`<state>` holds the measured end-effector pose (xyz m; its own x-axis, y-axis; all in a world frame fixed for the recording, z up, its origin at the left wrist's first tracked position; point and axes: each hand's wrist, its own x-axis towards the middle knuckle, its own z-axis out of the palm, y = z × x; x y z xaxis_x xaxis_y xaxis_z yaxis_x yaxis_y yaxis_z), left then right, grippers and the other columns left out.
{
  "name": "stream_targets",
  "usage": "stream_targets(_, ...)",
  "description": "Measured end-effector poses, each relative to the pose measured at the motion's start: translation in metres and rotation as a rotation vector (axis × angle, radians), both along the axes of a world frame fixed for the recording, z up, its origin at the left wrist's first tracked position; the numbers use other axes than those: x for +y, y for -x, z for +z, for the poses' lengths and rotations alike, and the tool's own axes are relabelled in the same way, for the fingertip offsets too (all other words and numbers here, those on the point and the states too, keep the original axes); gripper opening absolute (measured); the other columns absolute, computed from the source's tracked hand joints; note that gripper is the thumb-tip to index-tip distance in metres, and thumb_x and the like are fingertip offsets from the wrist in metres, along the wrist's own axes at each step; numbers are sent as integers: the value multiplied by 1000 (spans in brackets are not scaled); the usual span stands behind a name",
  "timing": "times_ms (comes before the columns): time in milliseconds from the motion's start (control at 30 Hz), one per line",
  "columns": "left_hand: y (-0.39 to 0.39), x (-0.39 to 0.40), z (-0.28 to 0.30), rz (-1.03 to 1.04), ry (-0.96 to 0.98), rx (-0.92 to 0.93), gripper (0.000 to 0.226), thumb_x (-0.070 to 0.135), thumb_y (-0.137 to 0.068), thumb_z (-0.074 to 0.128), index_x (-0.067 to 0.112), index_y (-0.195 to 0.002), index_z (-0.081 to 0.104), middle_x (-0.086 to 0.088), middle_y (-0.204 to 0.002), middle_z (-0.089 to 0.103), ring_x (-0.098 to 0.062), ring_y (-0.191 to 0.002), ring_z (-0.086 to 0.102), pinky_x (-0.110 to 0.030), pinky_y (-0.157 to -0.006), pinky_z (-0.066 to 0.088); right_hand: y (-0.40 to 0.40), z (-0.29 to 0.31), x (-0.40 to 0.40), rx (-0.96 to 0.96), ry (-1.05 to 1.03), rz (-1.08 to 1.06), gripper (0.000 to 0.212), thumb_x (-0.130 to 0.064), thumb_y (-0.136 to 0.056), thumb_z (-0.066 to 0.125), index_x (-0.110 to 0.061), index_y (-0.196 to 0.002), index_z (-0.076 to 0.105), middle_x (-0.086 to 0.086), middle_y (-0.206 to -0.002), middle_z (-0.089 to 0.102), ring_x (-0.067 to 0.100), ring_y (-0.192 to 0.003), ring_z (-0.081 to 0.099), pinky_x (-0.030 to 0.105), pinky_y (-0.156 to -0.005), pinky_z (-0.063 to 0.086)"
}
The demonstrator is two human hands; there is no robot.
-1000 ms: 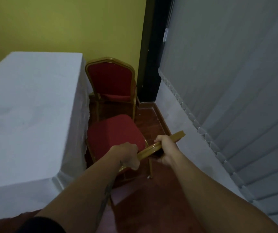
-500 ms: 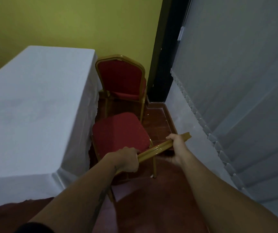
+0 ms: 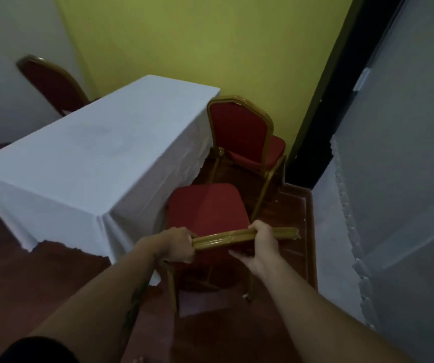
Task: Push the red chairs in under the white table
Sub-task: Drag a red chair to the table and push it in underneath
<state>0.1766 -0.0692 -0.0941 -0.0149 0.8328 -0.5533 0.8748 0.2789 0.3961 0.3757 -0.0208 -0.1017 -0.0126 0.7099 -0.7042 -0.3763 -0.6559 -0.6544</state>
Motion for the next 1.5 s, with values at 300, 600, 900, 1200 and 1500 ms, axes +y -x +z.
stream_targets(300, -80, -31, -8, 258, -53, -64, 46, 29, -76, 59, 25, -121, 70, -5, -108, 70, -26, -93, 68, -36, -79, 57, -55, 27, 18, -46, 16, 161, 41, -17, -92, 62, -9, -130, 49, 20, -131, 46, 44, -119, 51, 67, -88, 53)
stream_targets(600, -95, -21, 4, 342, 6, 51, 51, 30, -73, 63, 15, -121, 68, -9, -110, 63, -29, -90, 65, -36, -74, 55, -43, 21, -1, -107, -81, 290, 70, -13, -87, 77, -13, -139, 32, 20, -126, 51, 46, -110, 57, 72, -88, 51)
stream_targets(900, -95, 7, 14, 304, 66, 68, 41, 26, -70, 72, 12, -109, 68, -7, -101, 64, -27, -91, 66, -36, -76, 56, -36, 30, 36, -200, -138, 314, 61, 9, -82, 62, -7, -132, 31, 26, -116, 53, 40, -98, 65, 60, -61, 59)
stream_targets(1200, -100, 54, 17, 245, 26, -70, 32, 37, -76, 75, 16, -100, 69, -5, -104, 66, -25, -90, 66, -33, -78, 57, -43, 24, 115, -414, -199, 444, 73, 3, -74, 59, 3, -144, 40, 20, -95, 58, 33, -77, 65, 41, -46, 59)
stream_targets(1500, -78, 109, 13, 174, 42, -104, 38, 46, -77, 75, 17, -99, 65, -4, -104, 63, -25, -89, 62, -36, -71, 54, -24, 20, 187, -479, -207, 528, 94, -12, -24, 65, -20, -112, 37, 12, -85, 49, 28, -67, 59, 39, -52, 56)
